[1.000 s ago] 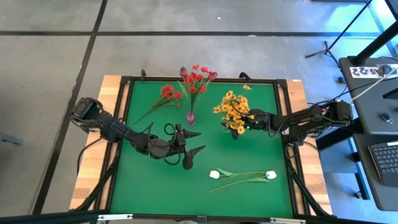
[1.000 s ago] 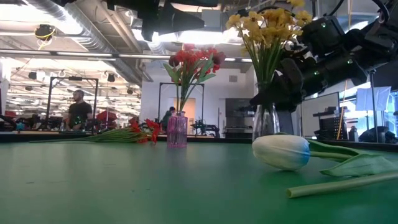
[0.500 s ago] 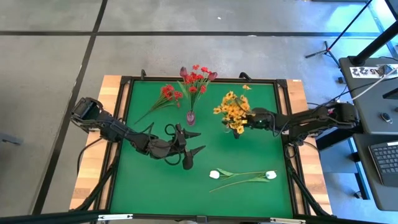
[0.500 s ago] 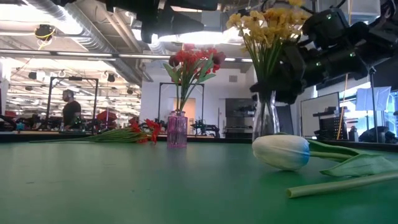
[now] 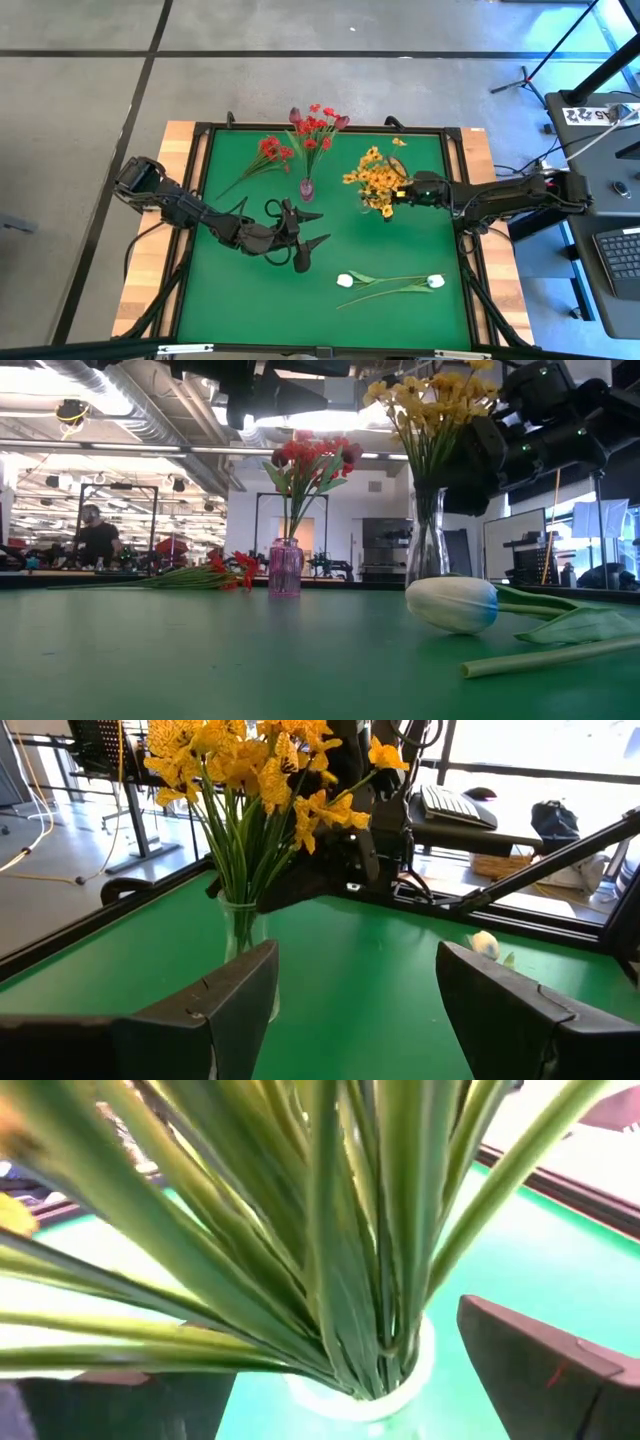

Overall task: Sort flowers into vase by color
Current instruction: Adjust the transparent vase, then put the bottom white tulips into the transparent vase

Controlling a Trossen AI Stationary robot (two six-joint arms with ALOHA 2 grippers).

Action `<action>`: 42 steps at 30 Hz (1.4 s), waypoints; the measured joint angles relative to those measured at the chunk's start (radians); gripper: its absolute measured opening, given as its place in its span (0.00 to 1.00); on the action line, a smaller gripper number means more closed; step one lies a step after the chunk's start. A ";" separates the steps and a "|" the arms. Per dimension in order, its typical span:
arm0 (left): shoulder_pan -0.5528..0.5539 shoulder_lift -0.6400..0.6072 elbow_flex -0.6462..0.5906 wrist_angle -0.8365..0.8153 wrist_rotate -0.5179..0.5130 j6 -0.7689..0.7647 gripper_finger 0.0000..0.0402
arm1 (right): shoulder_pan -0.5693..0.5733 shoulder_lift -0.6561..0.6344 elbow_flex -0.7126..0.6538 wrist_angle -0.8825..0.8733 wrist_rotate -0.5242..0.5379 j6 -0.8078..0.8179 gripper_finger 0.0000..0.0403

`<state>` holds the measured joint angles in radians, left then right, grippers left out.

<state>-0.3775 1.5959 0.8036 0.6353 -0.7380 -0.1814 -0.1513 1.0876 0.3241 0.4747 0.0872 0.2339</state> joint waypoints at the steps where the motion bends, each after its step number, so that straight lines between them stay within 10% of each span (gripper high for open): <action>1: 0.000 0.000 0.000 0.000 0.000 0.000 0.66 | 0.000 -0.014 0.000 -0.009 0.000 0.000 0.90; 21: 0.005 0.000 0.000 0.000 0.000 0.000 0.66 | 0.000 -0.339 0.000 -0.396 -0.137 0.104 0.91; 33: 0.005 0.000 0.000 -0.024 0.000 -0.004 0.66 | 0.011 -0.464 0.000 -0.632 -0.482 0.306 0.91; 42: 0.004 0.000 0.000 -0.026 0.000 -0.004 0.66 | 0.238 -0.521 0.009 -0.672 -0.306 0.366 0.91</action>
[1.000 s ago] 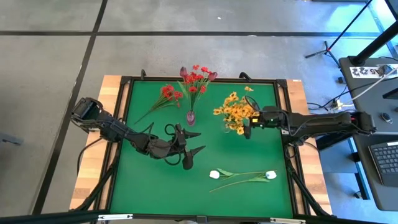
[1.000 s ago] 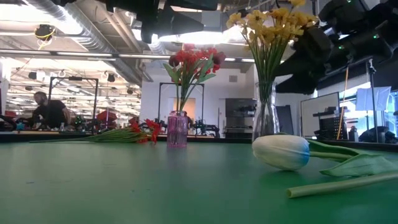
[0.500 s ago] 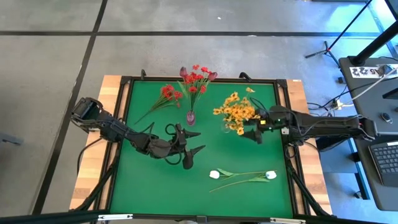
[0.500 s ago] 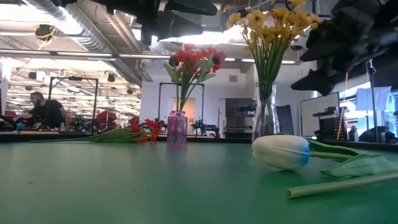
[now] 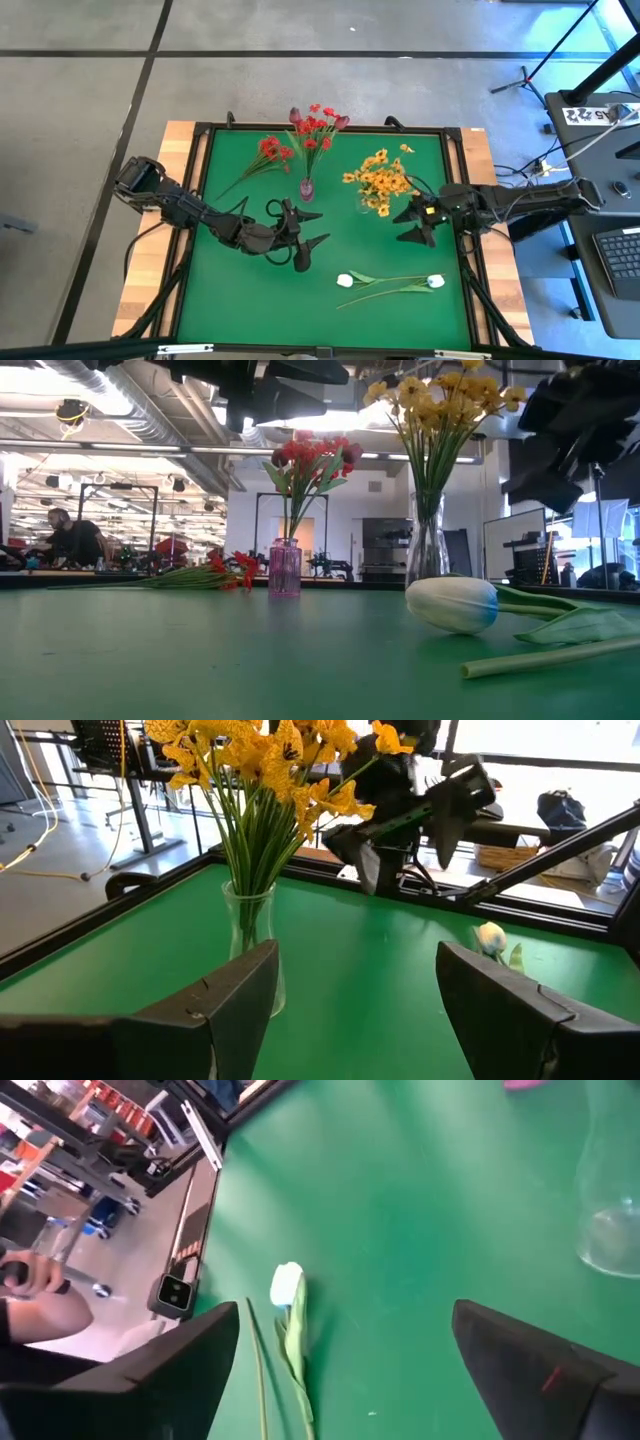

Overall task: Sort flowers into vase by color
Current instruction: Put the bottom white tulips into the transparent vase

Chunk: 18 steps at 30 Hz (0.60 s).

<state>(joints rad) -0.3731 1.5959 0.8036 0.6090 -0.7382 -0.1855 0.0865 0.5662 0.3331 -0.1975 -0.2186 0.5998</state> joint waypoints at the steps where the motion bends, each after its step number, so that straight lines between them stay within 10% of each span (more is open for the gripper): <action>1: 0.000 0.000 0.000 0.000 0.000 0.000 0.66 | 0.027 -0.005 0.013 -0.010 0.033 0.000 0.91; 18: -0.003 0.000 0.000 -0.040 0.024 -0.031 0.66 | 0.527 0.076 0.188 -0.088 0.430 -0.003 0.86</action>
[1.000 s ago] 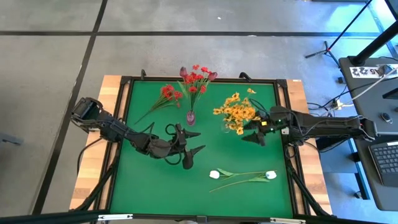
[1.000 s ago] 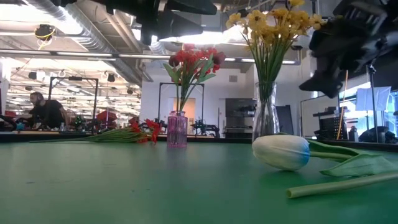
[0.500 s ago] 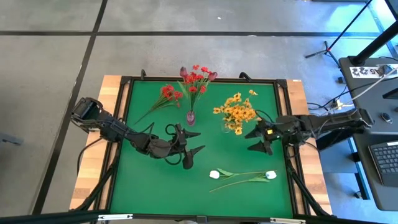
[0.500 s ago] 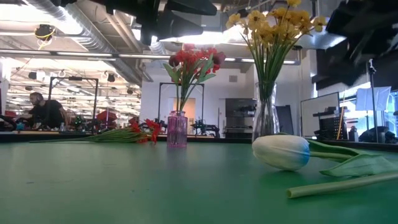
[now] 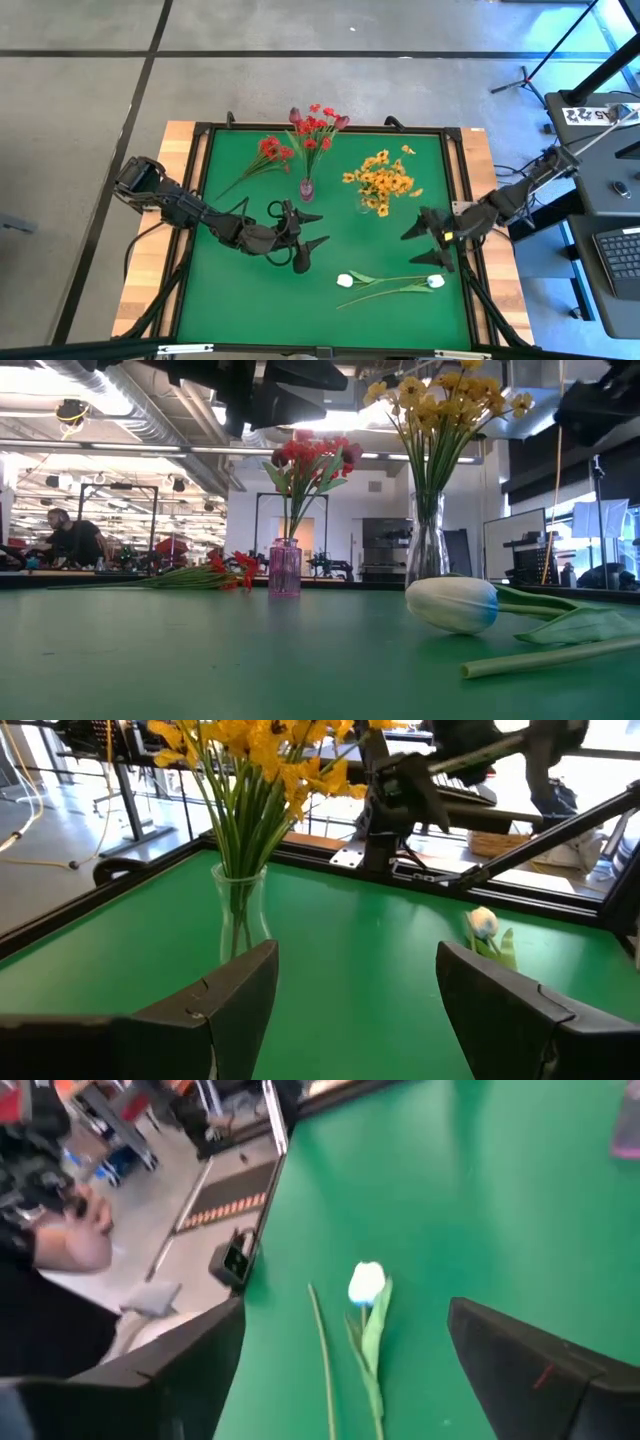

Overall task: Sort flowers into vase by color
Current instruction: Put the bottom white tulips into the transparent vase

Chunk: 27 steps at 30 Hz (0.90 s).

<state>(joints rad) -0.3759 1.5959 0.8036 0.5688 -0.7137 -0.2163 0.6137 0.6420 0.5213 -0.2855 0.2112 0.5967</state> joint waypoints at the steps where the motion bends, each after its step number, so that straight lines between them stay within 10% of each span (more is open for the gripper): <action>1: 0.000 0.000 0.000 -0.004 0.002 -0.009 0.66 | 0.034 0.021 0.000 0.006 0.032 0.009 0.84; 13: 0.000 0.000 0.000 -0.010 0.011 -0.045 0.66 | 0.297 0.356 0.000 0.357 0.176 0.026 0.66; 27: -0.005 0.000 0.000 -0.016 0.081 -0.070 0.66 | 0.310 0.732 0.066 0.425 0.153 0.082 0.58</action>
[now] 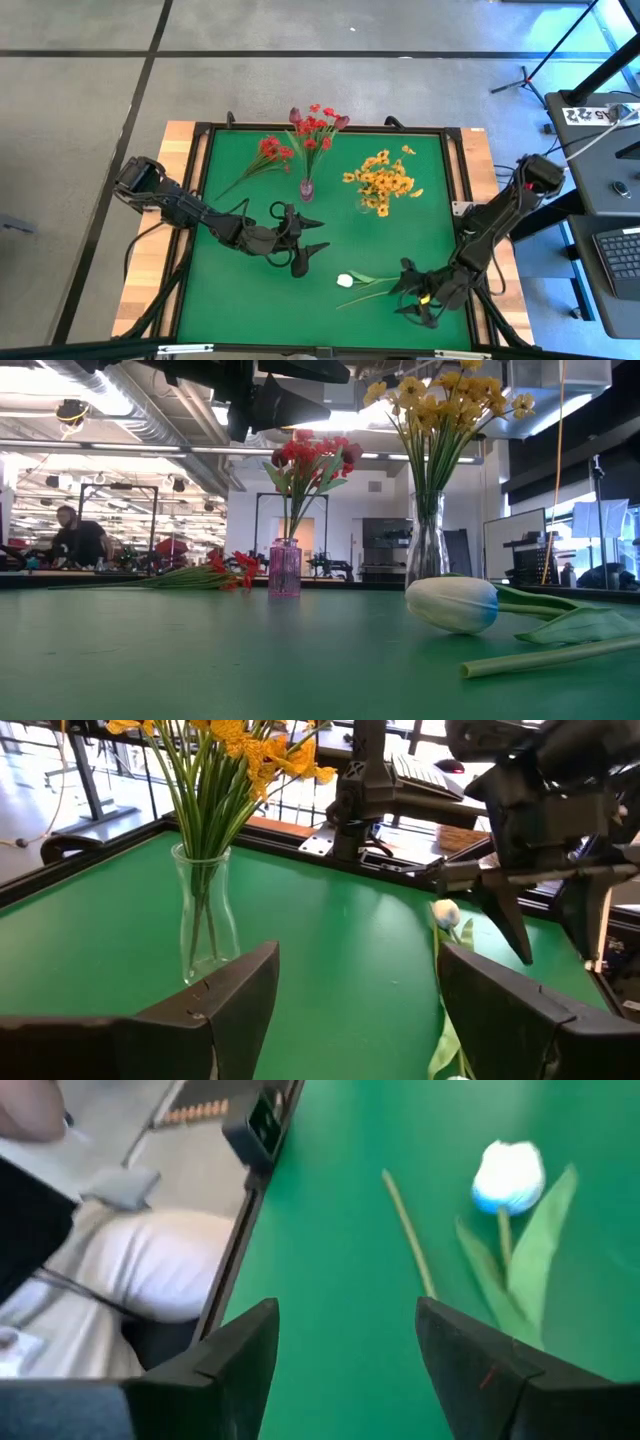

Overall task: Sort flowers into vase by color
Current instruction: Put the bottom white tulips into the transparent vase

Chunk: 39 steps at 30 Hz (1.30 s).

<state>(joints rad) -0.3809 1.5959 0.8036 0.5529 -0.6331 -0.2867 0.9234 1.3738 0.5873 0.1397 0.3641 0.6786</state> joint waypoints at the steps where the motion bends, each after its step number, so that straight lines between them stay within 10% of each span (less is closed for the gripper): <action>1: 0.000 0.000 0.000 0.000 0.000 -0.001 0.66 | 0.000 0.017 0.017 -0.023 -0.010 0.000 0.58; 14: -0.018 0.000 0.000 -0.049 0.019 -0.052 0.66 | -0.001 0.118 0.114 -0.437 -0.051 0.178 0.53; 39: -0.018 0.000 0.000 -0.067 0.018 -0.097 0.66 | 0.000 0.118 0.104 -0.510 -0.096 0.258 0.27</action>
<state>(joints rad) -0.3988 1.5959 0.8036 0.4862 -0.6147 -0.3836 0.9230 1.4914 0.6918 -0.3703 0.2682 0.9363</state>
